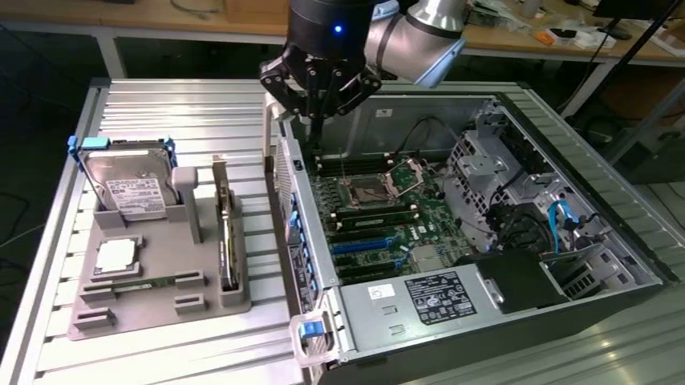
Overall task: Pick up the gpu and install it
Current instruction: 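Reach for the gpu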
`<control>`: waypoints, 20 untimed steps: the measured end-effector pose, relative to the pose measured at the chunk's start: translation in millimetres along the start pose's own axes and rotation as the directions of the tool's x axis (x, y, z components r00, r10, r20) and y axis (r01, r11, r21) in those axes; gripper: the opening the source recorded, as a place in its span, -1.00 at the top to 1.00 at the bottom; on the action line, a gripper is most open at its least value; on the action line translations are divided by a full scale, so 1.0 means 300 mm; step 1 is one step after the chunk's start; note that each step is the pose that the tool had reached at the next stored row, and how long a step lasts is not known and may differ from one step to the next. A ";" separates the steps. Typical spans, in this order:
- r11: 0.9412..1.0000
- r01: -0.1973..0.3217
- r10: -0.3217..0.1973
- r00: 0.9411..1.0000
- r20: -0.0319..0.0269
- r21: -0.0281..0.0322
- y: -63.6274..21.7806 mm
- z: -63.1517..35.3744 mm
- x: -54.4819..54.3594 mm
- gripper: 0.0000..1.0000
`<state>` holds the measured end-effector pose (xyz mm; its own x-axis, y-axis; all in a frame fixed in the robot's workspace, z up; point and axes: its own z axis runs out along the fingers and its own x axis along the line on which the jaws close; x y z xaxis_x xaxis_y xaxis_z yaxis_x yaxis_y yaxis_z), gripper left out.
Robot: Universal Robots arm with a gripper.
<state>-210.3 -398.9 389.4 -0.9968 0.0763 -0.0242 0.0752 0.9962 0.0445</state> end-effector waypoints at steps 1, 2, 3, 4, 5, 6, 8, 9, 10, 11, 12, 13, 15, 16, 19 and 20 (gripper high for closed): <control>1.000 0.000 0.000 1.000 0.000 0.000 -0.001 0.000 0.014 0.79; 1.000 0.000 0.000 1.000 0.000 0.000 -0.002 0.000 0.027 0.79; 1.000 0.000 0.000 1.000 0.000 0.000 -0.003 0.000 0.041 0.79; 1.000 0.000 0.000 1.000 0.000 0.000 -0.005 0.000 0.066 0.79; 1.000 0.000 0.000 1.000 0.000 0.000 -0.006 0.000 0.080 0.79; 1.000 0.000 0.000 1.000 0.000 0.000 -0.007 0.000 0.093 0.79; 1.000 0.000 0.000 1.000 -0.001 0.000 -0.009 0.001 0.119 0.79; 1.000 0.000 0.000 1.000 -0.001 0.000 -0.010 0.001 0.132 0.79; 1.000 0.000 0.000 1.000 -0.002 0.000 -0.011 0.001 0.142 0.79; 1.000 0.001 -0.001 1.000 -0.003 0.000 -0.012 0.002 0.151 0.79; 1.000 0.003 -0.003 1.000 -0.003 0.000 -0.012 0.002 0.158 0.79; 1.000 0.006 -0.006 1.000 -0.004 0.000 -0.013 0.003 0.164 0.79; 1.000 0.014 -0.014 1.000 -0.006 0.000 -0.013 0.005 0.171 0.79; 1.000 0.021 -0.021 1.000 -0.007 0.000 -0.014 0.006 0.174 0.79; 0.999 0.042 -0.042 0.999 -0.010 -0.001 -0.014 0.009 0.183 0.79; 0.999 0.048 -0.048 0.999 -0.011 -0.001 -0.015 0.009 0.186 0.79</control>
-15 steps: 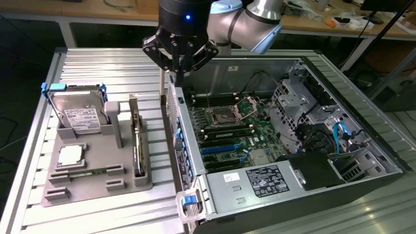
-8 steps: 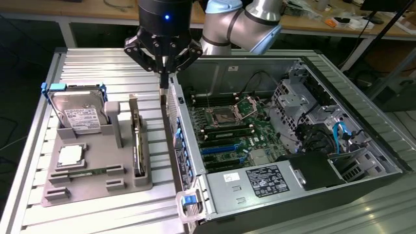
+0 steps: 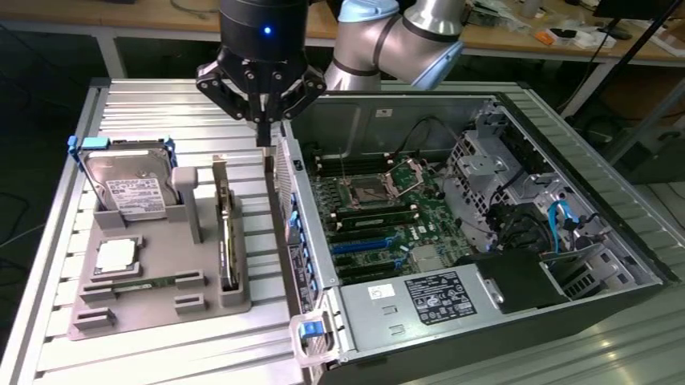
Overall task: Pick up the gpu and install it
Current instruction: 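Reach for the gpu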
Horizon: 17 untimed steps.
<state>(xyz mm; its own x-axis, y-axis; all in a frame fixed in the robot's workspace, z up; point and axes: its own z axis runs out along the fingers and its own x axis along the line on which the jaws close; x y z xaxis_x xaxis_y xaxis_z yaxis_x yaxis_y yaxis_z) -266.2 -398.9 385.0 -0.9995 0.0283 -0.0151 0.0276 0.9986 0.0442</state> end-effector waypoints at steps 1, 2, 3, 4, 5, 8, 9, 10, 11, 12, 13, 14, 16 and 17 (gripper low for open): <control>1.000 0.006 -0.006 1.000 -0.001 0.000 0.000 0.001 0.003 0.79; 1.000 0.011 -0.011 1.000 -0.002 0.000 0.000 0.001 0.006 0.79; 1.000 0.016 -0.016 1.000 -0.003 0.000 0.000 0.002 0.009 0.79; 1.000 0.019 -0.019 1.000 -0.004 0.000 -0.001 0.003 0.015 0.79; 1.000 0.021 -0.021 1.000 -0.004 0.000 -0.001 0.004 0.022 0.79; 1.000 0.026 -0.026 1.000 -0.006 0.000 -0.001 0.005 0.044 0.79; 1.000 0.027 -0.027 1.000 -0.007 0.000 -0.001 0.006 0.052 0.79; 1.000 0.029 -0.029 1.000 -0.008 0.000 -0.002 0.007 0.064 0.79; 1.000 0.031 -0.031 0.999 -0.009 0.000 -0.002 0.008 0.074 0.79; 0.999 0.032 -0.032 0.999 -0.010 0.000 -0.002 0.008 0.083 0.79; 0.999 0.034 -0.034 0.999 -0.010 -0.001 -0.002 0.009 0.092 0.79; 0.999 0.035 -0.035 0.999 -0.011 -0.001 -0.003 0.009 0.100 0.79; 0.999 0.038 -0.038 0.999 -0.012 -0.001 -0.003 0.010 0.117 0.79; 0.999 0.039 -0.039 0.999 -0.013 -0.001 -0.003 0.011 0.126 0.79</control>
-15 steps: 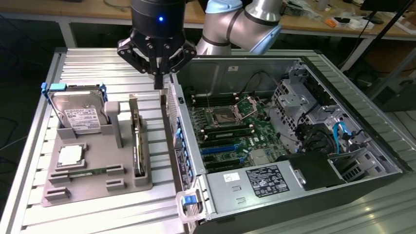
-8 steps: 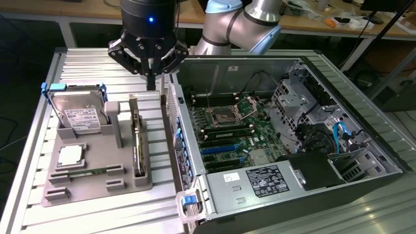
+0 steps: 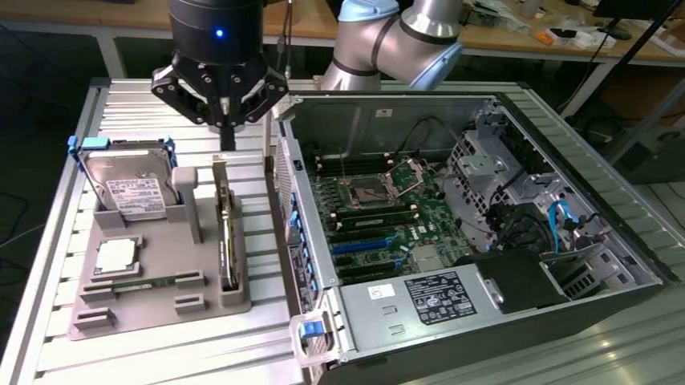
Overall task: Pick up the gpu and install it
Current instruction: 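Reach for the gpu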
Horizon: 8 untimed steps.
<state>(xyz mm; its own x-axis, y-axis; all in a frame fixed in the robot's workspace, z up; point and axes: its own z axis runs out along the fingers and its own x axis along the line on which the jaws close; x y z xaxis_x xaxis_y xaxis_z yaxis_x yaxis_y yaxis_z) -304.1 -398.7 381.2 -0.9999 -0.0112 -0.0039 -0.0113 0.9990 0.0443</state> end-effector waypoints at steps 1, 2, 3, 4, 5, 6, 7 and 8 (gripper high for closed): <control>1.000 0.001 -0.001 1.000 -0.001 0.000 0.000 0.001 0.008 0.79; 1.000 0.002 -0.002 1.000 -0.001 0.000 0.000 0.001 0.018 0.79; 1.000 0.003 -0.003 1.000 -0.001 0.000 0.000 0.001 0.026 0.79; 1.000 0.003 -0.003 1.000 -0.002 0.000 0.000 0.002 0.032 0.79; 1.000 0.004 -0.004 1.000 -0.002 0.000 -0.001 0.002 0.038 0.79; 1.000 0.004 -0.004 1.000 -0.002 0.000 -0.002 0.002 0.042 0.79; 1.000 0.004 -0.004 1.000 -0.002 0.000 -0.005 0.002 0.045 0.79; 1.000 0.004 -0.004 1.000 -0.002 0.000 -0.008 0.002 0.046 0.79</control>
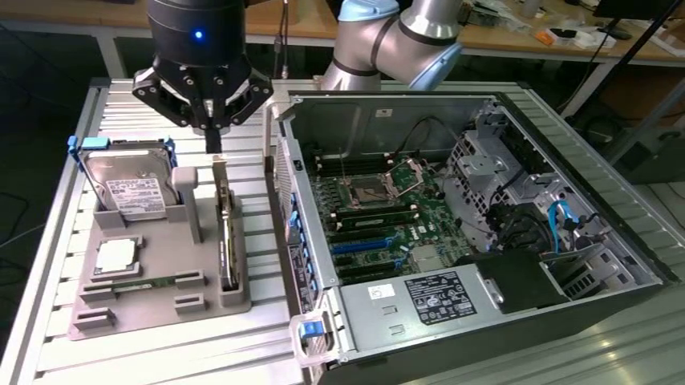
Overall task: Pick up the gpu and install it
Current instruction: 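Reach for the gpu, then pick up the gpu and move the gpu toward the slot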
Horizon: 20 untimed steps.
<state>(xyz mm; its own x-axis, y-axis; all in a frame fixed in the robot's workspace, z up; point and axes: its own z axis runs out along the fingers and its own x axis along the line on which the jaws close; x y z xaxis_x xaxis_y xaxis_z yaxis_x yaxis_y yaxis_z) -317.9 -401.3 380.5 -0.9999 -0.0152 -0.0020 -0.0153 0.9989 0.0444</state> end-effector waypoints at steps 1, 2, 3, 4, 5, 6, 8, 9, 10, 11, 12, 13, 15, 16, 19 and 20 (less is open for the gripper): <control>1.000 0.000 0.000 1.000 0.000 0.000 -0.005 0.000 0.001 0.79; 1.000 0.000 0.000 1.000 0.000 0.000 -0.011 0.000 0.002 0.79; 1.000 0.000 0.000 1.000 0.000 0.000 -0.017 -0.001 0.002 0.79; 1.000 0.000 0.000 1.000 0.000 0.000 -0.023 -0.001 0.004 0.79; 1.000 0.000 0.000 1.000 0.000 0.000 -0.029 -0.001 0.006 0.79; 1.000 0.000 0.000 1.000 0.000 0.000 -0.034 -0.001 0.010 0.79; 1.000 0.000 0.000 1.000 0.000 0.000 -0.035 -0.001 0.012 0.79; 1.000 0.000 0.000 1.000 0.000 0.000 -0.035 -0.001 0.012 0.79; 1.000 0.000 0.000 1.000 0.000 0.000 -0.035 -0.001 0.012 0.79; 1.000 0.000 0.000 1.000 0.000 0.000 -0.035 -0.001 0.012 0.79; 1.000 0.000 0.000 1.000 0.000 0.000 -0.035 -0.001 0.012 0.79; 1.000 0.000 0.000 1.000 0.000 0.000 -0.035 -0.001 0.012 0.79; 1.000 0.000 0.000 1.000 0.000 0.000 -0.035 -0.001 0.012 0.79; 1.000 0.000 0.000 1.000 0.000 0.000 -0.035 -0.001 0.012 0.79; 1.000 0.000 0.000 1.000 0.000 0.000 -0.035 -0.001 0.012 0.79; 1.000 0.000 0.000 1.000 0.000 0.000 -0.035 -0.001 0.012 0.77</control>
<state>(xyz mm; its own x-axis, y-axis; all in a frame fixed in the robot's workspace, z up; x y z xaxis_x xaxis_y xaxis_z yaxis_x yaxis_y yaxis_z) -321.3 -411.9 380.3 -0.9999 -0.0151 -0.0019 -0.0152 0.9989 0.0445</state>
